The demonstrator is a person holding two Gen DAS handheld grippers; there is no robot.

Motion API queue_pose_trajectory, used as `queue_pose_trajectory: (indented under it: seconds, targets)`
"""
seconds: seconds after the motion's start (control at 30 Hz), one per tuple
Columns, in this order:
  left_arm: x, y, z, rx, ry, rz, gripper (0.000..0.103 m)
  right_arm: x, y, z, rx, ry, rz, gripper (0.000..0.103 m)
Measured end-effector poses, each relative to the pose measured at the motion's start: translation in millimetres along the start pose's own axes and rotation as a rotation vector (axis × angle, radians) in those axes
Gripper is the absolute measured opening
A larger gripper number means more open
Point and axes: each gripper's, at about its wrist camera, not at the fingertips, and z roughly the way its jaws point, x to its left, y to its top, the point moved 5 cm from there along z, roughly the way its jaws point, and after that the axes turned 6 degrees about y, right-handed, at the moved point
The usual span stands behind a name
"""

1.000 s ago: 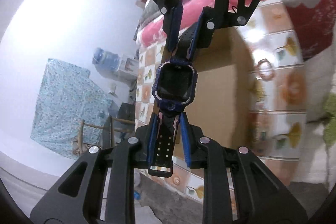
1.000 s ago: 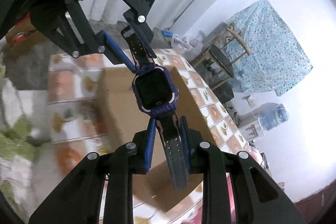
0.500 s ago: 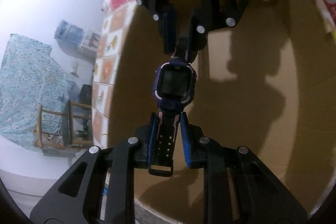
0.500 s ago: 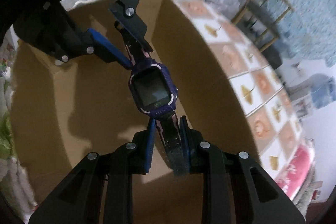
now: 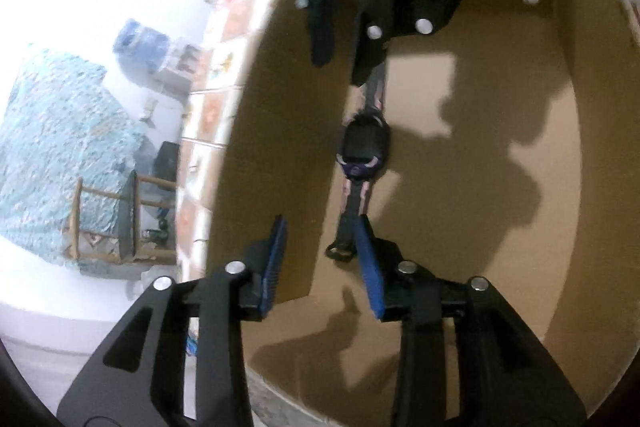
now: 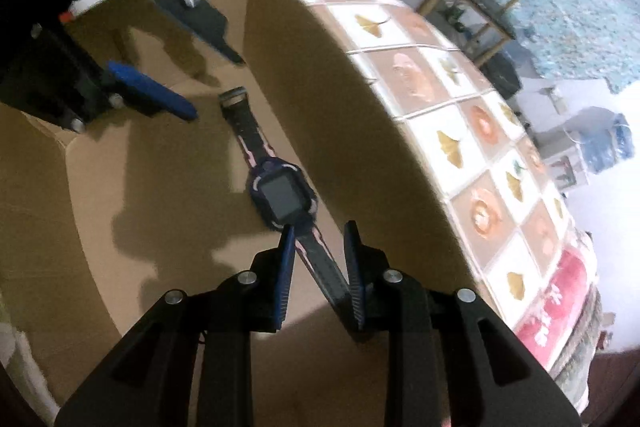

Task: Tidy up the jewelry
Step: 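Open both tools to release the watch and withdraw from the box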

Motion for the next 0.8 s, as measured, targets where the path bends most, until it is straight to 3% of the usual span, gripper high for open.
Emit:
queue_pose_trajectory:
  seconds: [0.1,0.23,0.3,0.4,0.47,0.57,0.63,0.8]
  targets:
    - [17.1,-4.5,-38.9,-0.032,0.035,-0.118,0.049,-2.9,-7.5,-51.3,-0.114,-0.048,0.081,0.026]
    - [38.0,-21.6,-94.4,-0.109,0.072,-0.347,0.068,21.0,-32.5,-134.5,-0.329,-0.114,0.194,0.053]
    - [32.9,-34.1,-126.0,-0.14,0.083,-0.464,0.079,46.6,-51.7,-163.5,-0.413,-0.117,0.237,0.061]
    - [1.7,-63.2,-168.9,-0.185,0.08,-0.659,0.087,84.1,-80.8,-175.3,-0.484,-0.07,0.317,0.073]
    - [-29.3,-75.3,-176.7,-0.17,0.061,-0.742,0.087,122.4,-105.7,-155.2,-0.473,0.038,0.424,0.076]
    - [-88.4,-90.1,-156.6,-0.06,0.013,-0.847,0.088,158.6,-131.4,-95.3,-0.337,0.108,0.612,0.076]
    - [-115.6,-95.0,-128.5,0.046,-0.034,-0.921,0.088,173.6,-142.0,-61.0,-0.236,0.091,0.709,0.076]
    - [-147.1,-111.1,-82.3,0.135,-0.102,-1.067,0.088,181.2,-149.5,-22.4,-0.15,0.036,0.856,0.076]
